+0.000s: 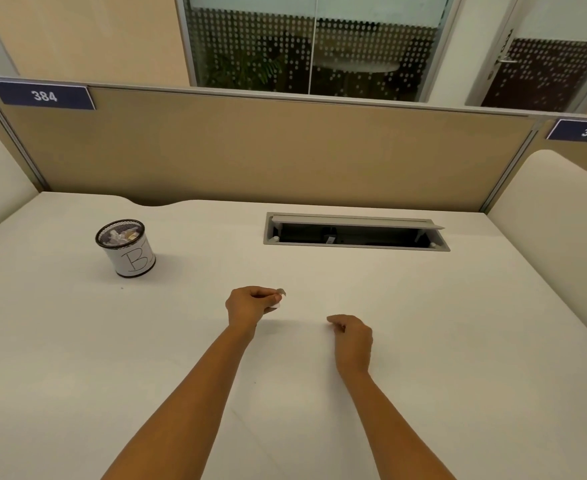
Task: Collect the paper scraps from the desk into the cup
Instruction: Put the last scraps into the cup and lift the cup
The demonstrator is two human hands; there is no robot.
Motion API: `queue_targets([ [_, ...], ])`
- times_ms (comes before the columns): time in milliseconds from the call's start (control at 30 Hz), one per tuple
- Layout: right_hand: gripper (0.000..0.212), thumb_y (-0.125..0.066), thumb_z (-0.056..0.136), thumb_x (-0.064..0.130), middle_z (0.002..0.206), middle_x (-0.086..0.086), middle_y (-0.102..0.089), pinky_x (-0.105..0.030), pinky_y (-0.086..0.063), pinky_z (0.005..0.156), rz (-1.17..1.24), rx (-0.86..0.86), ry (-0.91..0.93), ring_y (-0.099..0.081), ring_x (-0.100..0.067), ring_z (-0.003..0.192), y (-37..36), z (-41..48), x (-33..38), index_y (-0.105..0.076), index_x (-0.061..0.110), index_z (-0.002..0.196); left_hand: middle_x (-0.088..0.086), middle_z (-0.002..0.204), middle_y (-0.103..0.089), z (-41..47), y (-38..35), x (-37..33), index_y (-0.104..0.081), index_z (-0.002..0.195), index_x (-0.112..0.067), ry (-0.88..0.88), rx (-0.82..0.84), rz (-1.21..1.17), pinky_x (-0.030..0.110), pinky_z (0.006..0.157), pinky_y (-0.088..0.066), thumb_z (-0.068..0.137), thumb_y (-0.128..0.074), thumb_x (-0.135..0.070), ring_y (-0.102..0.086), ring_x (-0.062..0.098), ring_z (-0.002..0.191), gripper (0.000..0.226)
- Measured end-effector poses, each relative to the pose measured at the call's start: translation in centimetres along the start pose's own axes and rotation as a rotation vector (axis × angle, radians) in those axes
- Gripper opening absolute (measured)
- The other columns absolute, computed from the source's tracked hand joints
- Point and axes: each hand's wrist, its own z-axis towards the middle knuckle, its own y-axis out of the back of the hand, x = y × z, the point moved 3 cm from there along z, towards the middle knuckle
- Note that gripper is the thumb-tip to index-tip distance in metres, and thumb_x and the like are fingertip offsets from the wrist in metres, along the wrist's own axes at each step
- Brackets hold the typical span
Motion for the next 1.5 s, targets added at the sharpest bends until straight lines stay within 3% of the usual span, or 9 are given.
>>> queue_targets([
  [133, 0.020, -0.067, 0.079, -0.006, 0.089, -0.007, -0.072, -0.027, -0.055, 0.082, 0.505, -0.026, -0.338, -0.068, -0.019, 0.080, -1.2, 0.0, 1.6, -0.073, 0.011, 0.089, 0.015, 0.093, -0.073, -0.7, -0.2, 0.3, -0.071, 0.091, 0.007, 0.024, -0.009, -0.021, 0.017, 0.065, -0.058, 0.071, -0.076, 0.004, -0.069, 0.023, 0.083, 0.020],
  [267, 0.022, -0.068, 0.078, -0.008, 0.083, -0.001, -0.070, -0.014, -0.055, 0.065, 0.690, 0.033, -0.358, -0.067, -0.013, 0.075, -2.5, -0.3, 4.1, -0.071, 0.010, 0.090, 0.014, 0.093, -0.073, -1.4, -0.7, 0.3, -0.071, 0.090, 0.005, 0.047, 0.012, -0.047, 0.019, 0.067, -0.059, 0.072, -0.075, 0.004, -0.070, 0.024, 0.084, 0.019],
  [367, 0.020, -0.069, 0.080, -0.003, 0.084, 0.000, -0.070, -0.010, -0.054, 0.062, 0.609, 0.013, -0.288, -0.067, -0.015, 0.078, -3.2, -0.7, 5.2, -0.072, 0.014, 0.090, 0.014, 0.096, -0.073, -1.8, -1.2, 0.2, -0.071, 0.093, 0.004, 0.053, 0.053, -0.065, 0.023, 0.072, -0.058, 0.074, -0.073, 0.004, -0.070, 0.025, 0.087, 0.019],
  [567, 0.023, -0.058, 0.091, 0.010, 0.107, -0.004, -0.071, -0.016, -0.051, 0.082, 0.436, 0.090, -0.072, -0.066, -0.016, 0.098, -4.2, -1.8, 6.4, -0.069, 0.011, 0.112, 0.015, 0.090, -0.071, -2.3, -1.1, -0.4, -0.072, 0.091, 0.003, 0.058, 0.039, -0.097, 0.021, 0.067, -0.056, 0.074, -0.073, 0.003, -0.069, 0.026, 0.081, 0.017],
  [833, 0.051, -0.049, 0.096, 0.011, 0.149, -0.001, -0.039, -0.029, -0.035, 0.110, 0.098, 0.443, 0.171, -0.039, -0.018, 0.137, -5.9, -3.3, 6.9, -0.035, 0.020, 0.144, 0.018, 0.094, -0.071, -2.3, 0.2, -0.7, -0.071, 0.095, 0.005, 0.069, -0.047, -0.101, 0.026, 0.074, -0.057, 0.076, -0.071, 0.005, -0.069, 0.028, 0.081, 0.019],
  [933, 0.050, -0.057, 0.092, 0.010, 0.144, -0.003, -0.047, -0.026, -0.041, 0.105, 0.083, 0.383, 0.263, -0.045, -0.019, 0.132, -5.8, -3.4, 7.5, -0.043, 0.018, 0.139, 0.018, 0.093, -0.073, -2.5, 0.5, -1.0, -0.073, 0.094, 0.000, 0.040, -0.073, -0.041, 0.037, 0.087, -0.056, 0.079, -0.068, 0.001, -0.070, 0.030, 0.086, 0.016],
  [1100, 0.038, -0.058, 0.091, 0.008, 0.130, -0.002, -0.061, 0.004, -0.040, 0.081, 0.111, 0.342, 0.349, -0.057, -0.016, 0.120, -5.9, -3.4, 8.4, -0.058, 0.017, 0.127, 0.016, 0.089, -0.072, -2.4, 1.4, -1.4, -0.072, 0.097, -0.004, 0.070, -0.061, -0.025, 0.030, 0.079, -0.057, 0.078, -0.065, 0.003, -0.070, 0.027, 0.079, 0.021],
  [1300, 0.030, -0.054, 0.091, 0.002, 0.115, -0.006, -0.069, -0.022, -0.052, 0.093, -0.071, 0.337, 0.507, -0.065, -0.017, 0.104, -5.8, -3.2, 9.6, -0.067, 0.012, 0.116, 0.023, 0.111, -0.066, -1.7, 2.6, -2.4, -0.059, 0.115, 0.008, 0.135, 0.114, 0.077, 0.031, 0.083, -0.057, 0.077, -0.067, 0.003, -0.068, 0.031, 0.096, 0.040],
  [1500, 0.019, -0.054, 0.092, 0.006, 0.095, -0.001, -0.062, 0.000, -0.045, 0.066, -0.084, 0.294, 0.426, -0.060, -0.012, 0.084, -6.5, -2.6, 10.1, -0.068, 0.002, 0.105, 0.022, 0.114, -0.066, -1.5, 3.7, -3.8, -0.059, 0.109, 0.008, 0.270, 0.240, 0.120, 0.037, 0.096, -0.052, 0.090, -0.051, -0.002, -0.066, 0.030, 0.102, 0.022],
])
